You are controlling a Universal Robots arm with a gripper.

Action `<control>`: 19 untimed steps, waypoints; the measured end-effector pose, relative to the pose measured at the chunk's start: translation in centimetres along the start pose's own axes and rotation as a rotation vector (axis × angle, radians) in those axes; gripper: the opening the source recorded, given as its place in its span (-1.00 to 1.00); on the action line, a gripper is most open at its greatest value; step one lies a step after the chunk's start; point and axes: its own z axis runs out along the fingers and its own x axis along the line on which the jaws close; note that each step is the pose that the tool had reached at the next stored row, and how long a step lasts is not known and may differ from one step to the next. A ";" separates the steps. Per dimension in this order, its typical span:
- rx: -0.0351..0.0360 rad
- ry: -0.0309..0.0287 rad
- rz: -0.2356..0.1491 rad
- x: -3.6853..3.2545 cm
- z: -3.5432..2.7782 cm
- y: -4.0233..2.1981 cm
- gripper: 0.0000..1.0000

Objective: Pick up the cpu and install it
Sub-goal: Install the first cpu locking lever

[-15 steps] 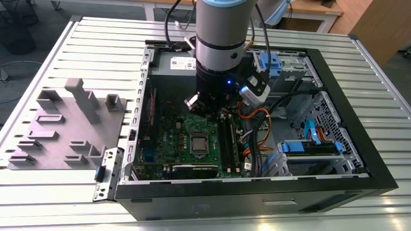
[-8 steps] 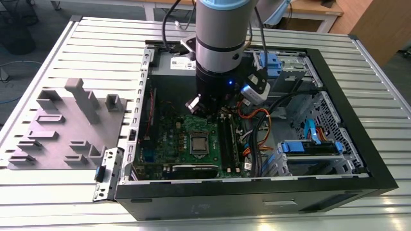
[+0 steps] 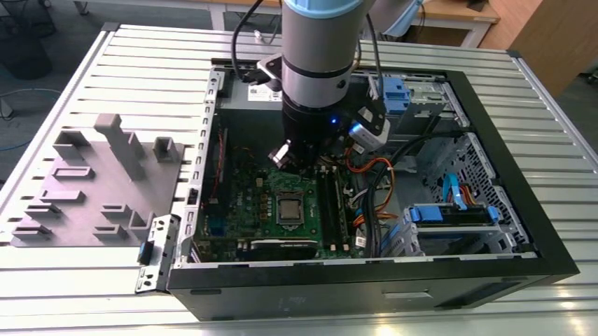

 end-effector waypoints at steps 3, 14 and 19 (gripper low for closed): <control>0.0032 0.0048 -0.005 0.20 0.26 0.13 -0.79; -0.0070 0.0205 -0.053 0.33 0.87 -0.02 -0.79; -0.0070 0.0204 -0.053 0.34 0.94 -0.27 -0.79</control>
